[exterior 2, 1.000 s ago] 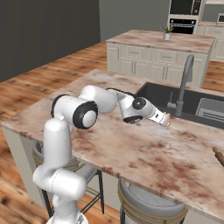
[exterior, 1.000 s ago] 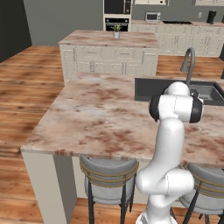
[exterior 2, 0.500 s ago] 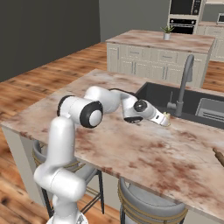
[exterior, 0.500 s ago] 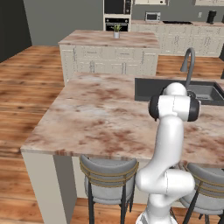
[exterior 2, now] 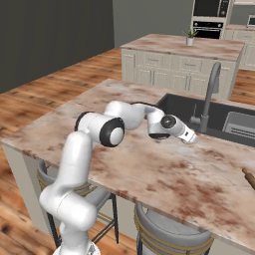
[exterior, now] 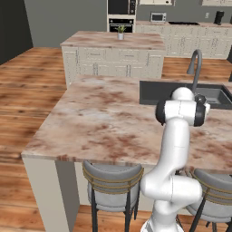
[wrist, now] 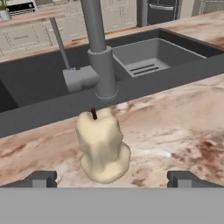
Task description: Pick the candle and candle from the dining table and place them in the open cabinet. Close the cabinet after placing the objects.
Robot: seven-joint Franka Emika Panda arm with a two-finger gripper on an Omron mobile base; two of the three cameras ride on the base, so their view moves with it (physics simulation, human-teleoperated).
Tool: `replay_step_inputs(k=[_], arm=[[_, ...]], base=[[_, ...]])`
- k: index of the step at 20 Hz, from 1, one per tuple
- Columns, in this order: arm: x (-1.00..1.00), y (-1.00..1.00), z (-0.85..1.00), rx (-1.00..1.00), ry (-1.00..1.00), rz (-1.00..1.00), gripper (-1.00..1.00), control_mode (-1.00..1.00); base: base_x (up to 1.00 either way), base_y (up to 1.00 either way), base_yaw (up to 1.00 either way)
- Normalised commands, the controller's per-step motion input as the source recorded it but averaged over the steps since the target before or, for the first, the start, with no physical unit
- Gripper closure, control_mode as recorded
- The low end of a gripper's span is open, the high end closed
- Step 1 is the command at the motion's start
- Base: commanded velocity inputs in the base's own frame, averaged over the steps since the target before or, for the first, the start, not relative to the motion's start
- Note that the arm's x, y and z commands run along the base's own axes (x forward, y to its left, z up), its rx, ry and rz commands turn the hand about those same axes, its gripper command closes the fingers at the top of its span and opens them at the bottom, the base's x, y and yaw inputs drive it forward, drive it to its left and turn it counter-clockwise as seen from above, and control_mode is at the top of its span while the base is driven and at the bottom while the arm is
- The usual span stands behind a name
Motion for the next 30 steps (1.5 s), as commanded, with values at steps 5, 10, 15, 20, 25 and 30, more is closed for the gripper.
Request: replay_step_inputs(k=[5,10,15,20,25,30], arm=[[0.28,-0.12,-0.08,0.0,0.0,0.0,-1.0,-1.0],[0.1,0.0,-0.07,0.0,0.0,0.0,-1.0,-1.0],[0.06,0.0,-0.08,0.0,0.0,0.0,-1.0,-1.0],[0.2,0.0,-0.17,0.0,0.0,0.0,-1.0,-1.0],[0.25,0.0,-0.18,0.0,0.0,0.0,-1.0,-1.0],[0.3,0.0,-0.2,0.0,0.0,0.0,-1.0,-1.0]], base=[[0.0,0.0,0.0],[0.0,0.0,0.0],[0.0,0.0,0.0],[0.0,0.0,0.0],[0.0,0.0,0.0],[0.0,0.0,0.0]])
